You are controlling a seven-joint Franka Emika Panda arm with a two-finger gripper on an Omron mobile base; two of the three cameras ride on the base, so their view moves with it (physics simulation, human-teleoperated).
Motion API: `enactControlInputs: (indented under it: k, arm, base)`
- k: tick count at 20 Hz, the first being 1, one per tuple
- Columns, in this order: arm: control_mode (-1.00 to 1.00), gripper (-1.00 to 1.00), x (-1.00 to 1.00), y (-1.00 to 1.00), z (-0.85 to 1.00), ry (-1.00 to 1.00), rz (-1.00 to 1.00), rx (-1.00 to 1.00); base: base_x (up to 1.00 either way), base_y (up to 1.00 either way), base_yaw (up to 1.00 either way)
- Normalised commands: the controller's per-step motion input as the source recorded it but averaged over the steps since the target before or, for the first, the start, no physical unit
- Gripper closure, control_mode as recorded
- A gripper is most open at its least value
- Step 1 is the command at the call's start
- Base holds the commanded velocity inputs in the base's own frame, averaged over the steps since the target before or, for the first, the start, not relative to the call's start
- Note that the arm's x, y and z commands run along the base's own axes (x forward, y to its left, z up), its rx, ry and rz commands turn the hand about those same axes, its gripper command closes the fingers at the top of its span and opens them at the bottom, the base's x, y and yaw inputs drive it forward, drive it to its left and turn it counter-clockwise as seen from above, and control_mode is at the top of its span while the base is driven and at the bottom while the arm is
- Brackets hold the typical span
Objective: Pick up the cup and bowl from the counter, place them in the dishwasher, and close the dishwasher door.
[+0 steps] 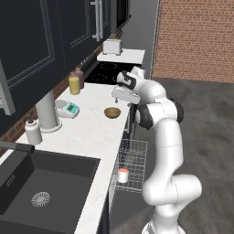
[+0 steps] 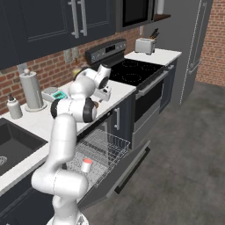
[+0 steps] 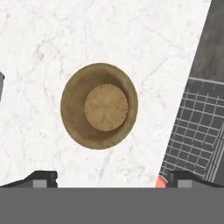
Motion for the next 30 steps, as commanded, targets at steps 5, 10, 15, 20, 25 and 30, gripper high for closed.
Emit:
enactControlInputs:
  k: [5,10,15,20,25,30]
  arm:
    - [-1.0,-1.0,0.34,-0.01,-0.24,0.04,-0.03,0.0]
    - [-1.0,-1.0,0.33,0.0,-0.25,0.15,-0.04,0.0]
    - [-1.0,-1.0,0.29,0.0,-0.24,0.19,-0.04,0.0]
    - [-1.0,-1.0,0.01,0.0,-0.25,0.19,-0.01,0.0]
    - [-1.0,-1.0,0.0,0.09,-0.27,0.15,0.0,0.0]
    - [-1.0,-1.0,0.0,0.19,-0.2,0.07,0.0,0.0]
  base:
    - [0.0,0.0,0.0]
    - [0.0,0.0,0.0]
    - [0.0,0.0,0.0]
    - [0.0,0.0,0.0]
    - [0.0,0.0,0.0]
    - [0.0,0.0,0.0]
